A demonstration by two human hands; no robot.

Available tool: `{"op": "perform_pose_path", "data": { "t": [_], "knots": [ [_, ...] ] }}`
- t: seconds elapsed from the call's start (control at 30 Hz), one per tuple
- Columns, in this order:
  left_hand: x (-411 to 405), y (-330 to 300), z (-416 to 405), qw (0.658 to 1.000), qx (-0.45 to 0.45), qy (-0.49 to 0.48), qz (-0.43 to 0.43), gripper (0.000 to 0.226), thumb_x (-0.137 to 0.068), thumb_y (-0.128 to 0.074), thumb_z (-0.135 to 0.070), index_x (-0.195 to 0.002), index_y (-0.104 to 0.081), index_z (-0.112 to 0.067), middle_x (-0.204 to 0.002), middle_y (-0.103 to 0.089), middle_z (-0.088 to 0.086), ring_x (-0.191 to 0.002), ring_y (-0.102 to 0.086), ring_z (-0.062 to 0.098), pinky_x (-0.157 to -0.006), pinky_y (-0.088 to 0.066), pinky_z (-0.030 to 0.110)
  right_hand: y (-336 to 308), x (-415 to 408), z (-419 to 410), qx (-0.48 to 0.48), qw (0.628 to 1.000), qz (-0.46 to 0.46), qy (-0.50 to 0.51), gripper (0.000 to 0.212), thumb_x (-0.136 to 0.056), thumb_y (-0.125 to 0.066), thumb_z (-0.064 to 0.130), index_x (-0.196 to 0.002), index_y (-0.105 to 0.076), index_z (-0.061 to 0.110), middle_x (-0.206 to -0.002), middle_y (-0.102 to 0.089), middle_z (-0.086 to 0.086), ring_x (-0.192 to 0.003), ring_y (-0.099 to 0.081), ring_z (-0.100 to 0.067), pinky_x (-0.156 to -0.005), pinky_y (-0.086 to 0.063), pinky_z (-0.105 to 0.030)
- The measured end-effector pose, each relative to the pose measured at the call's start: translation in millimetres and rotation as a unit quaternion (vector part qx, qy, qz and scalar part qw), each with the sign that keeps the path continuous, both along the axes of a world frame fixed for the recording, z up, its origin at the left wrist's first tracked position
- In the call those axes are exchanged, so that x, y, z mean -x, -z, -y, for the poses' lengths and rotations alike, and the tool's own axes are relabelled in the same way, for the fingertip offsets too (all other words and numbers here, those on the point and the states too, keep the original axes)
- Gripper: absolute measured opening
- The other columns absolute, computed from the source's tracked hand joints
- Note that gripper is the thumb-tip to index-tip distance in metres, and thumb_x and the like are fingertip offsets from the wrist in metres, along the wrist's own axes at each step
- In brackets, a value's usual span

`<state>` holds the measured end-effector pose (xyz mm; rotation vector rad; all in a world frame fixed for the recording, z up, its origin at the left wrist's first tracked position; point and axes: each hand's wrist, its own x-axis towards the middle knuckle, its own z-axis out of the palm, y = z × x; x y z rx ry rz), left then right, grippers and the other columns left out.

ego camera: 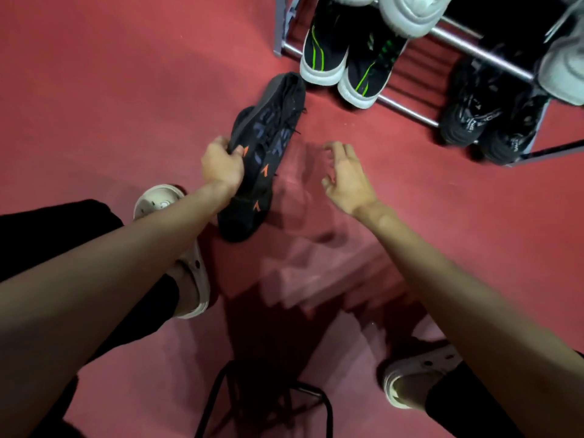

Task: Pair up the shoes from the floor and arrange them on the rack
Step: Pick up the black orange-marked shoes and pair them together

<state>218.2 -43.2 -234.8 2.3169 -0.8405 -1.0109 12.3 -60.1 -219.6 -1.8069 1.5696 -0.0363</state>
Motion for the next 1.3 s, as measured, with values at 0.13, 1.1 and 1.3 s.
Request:
{"op": "perform_pose_path", "data": {
  "t": [0.13,1.1,1.3],
  "knots": [
    [-13,-18,1,0.996,0.073,0.044,-0.02,0.028,-0.09,-0.049,-0.02,-0.111,-0.065,-0.011,-0.105,-0.071,0.006,-0.103,-0.065,0.025,-0.093,-0.05,0.038,-14,11,2,0.047,0.999,0.018,0.011,0.072,-0.073,-0.055,-0.003,-0.141,-0.033,0.006,-0.128,-0.042,-0.017,-0.121,-0.045,-0.034,-0.107,-0.038,-0.039],
    [37,8,-45,0.952,-0.247,0.148,0.106,0.121,-0.061,-0.077,-0.06,-0.148,-0.013,-0.007,-0.147,-0.026,0.022,-0.137,-0.028,0.04,-0.113,-0.028,0.045,-35,88,-60,-0.049,0.972,-0.125,0.19,0.073,-0.056,-0.078,0.045,-0.112,-0.044,0.014,-0.113,-0.061,-0.009,-0.106,-0.06,-0.031,-0.085,-0.047,-0.038],
    [54,26,-37,0.959,-0.216,0.088,0.157,0.123,-0.059,-0.08,-0.057,-0.147,-0.009,-0.009,-0.147,-0.024,0.022,-0.135,-0.029,0.039,-0.108,-0.03,0.051,-31,93,-62,-0.084,0.964,-0.129,0.214,0.074,-0.056,-0.078,0.045,-0.116,-0.045,0.015,-0.115,-0.062,-0.009,-0.109,-0.06,-0.031,-0.089,-0.047,-0.039]
  ]
}}
